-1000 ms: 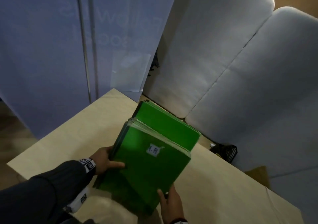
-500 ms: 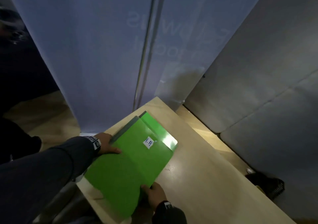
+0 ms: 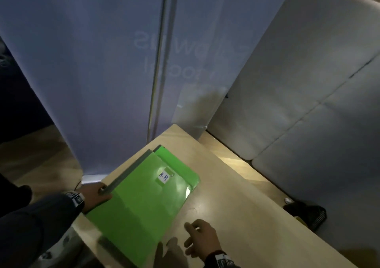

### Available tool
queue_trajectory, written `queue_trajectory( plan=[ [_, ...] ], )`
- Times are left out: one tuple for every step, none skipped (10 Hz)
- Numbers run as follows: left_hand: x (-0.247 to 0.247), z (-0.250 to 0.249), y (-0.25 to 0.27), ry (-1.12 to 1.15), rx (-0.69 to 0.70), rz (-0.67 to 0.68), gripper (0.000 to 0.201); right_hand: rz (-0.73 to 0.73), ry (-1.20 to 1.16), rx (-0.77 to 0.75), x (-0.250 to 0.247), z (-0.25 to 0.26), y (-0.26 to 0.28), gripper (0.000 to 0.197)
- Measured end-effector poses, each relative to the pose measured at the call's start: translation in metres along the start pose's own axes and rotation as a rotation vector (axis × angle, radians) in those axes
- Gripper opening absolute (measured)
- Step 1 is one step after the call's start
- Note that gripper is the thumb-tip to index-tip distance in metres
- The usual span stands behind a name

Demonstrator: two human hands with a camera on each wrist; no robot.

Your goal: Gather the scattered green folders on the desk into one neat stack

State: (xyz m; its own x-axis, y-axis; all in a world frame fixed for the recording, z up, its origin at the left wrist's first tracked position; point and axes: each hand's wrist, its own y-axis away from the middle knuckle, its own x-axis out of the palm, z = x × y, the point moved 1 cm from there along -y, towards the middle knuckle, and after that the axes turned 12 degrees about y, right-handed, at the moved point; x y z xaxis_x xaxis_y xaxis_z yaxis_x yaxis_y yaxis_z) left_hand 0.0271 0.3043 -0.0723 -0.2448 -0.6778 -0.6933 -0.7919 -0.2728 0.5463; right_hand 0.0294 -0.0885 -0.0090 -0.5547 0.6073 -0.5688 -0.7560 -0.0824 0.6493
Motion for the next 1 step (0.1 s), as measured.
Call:
queue_trajectory(
  plan=[
    [0.0046, 0.0378, 0.0195, 0.123, -0.022, -0.104, 0.044, -0.167, -0.242, -0.09, -0.0572, -0.0114, 0.0398, 0.022]
  ],
)
